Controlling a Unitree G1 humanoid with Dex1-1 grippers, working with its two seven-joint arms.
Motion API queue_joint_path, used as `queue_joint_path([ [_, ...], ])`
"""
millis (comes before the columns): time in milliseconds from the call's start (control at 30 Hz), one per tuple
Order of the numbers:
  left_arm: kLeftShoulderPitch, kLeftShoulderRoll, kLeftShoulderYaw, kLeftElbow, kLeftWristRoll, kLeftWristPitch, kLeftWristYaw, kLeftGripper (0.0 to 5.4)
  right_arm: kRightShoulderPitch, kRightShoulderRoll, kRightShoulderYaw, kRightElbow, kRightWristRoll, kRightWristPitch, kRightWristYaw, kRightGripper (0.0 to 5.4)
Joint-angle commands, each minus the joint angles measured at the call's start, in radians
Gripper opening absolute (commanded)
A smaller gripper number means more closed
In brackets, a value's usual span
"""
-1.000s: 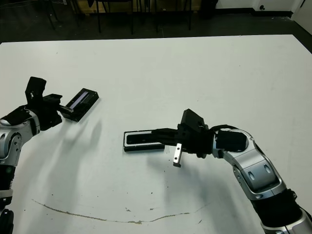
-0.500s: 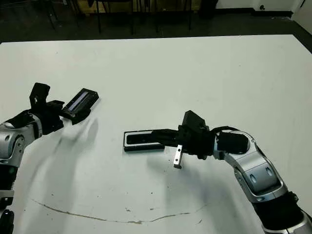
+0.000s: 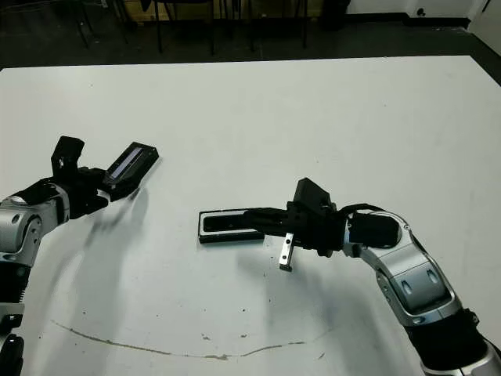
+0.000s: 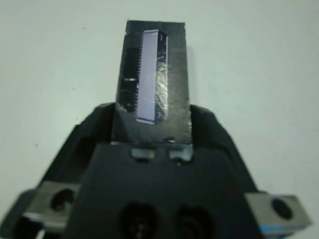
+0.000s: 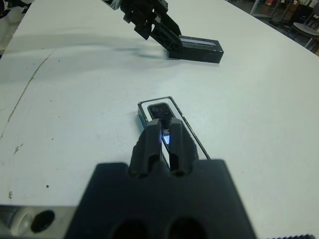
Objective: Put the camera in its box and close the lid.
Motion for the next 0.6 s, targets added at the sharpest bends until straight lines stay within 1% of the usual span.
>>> queue_joint_path([
  [33,0.025,0.0,-0.004,-0.005,0.017,-0.024,0.016,2.71,0.013,-0.013,-0.004,0.002,-0.006,0.009,-0.001,0.0],
  [100,0.036,-0.018,0.013,-0.012,0.01,-0.038,0.034,2.62,0.015,-0.009,-0.006,0.005,-0.005,0.001,-0.001,0.0],
  [267,0.058,-0.05,0.041,-0.023,-0.008,-0.089,0.052,2.61,0.011,-0.01,-0.002,0.008,-0.009,-0.008,0.006,0.0],
  [367,0.064,-0.054,0.036,-0.055,-0.005,-0.078,0.061,2.61,0.008,-0.011,-0.004,0.003,0.001,0.022,0.003,0.0],
  [467,0.082,-0.041,0.016,-0.097,0.008,-0.096,0.048,2.61,0.014,0.005,-0.011,0.025,0.011,-0.007,0.007,0.0],
  [533,0.106,-0.033,0.006,-0.14,0.013,-0.122,0.038,2.61,0.024,0.015,-0.024,0.026,0.023,0.008,-0.011,0.0],
  [600,0.134,-0.022,0.003,-0.189,0.009,-0.149,0.015,2.61,0.029,0.023,-0.04,0.043,0.035,0.002,-0.014,0.0],
])
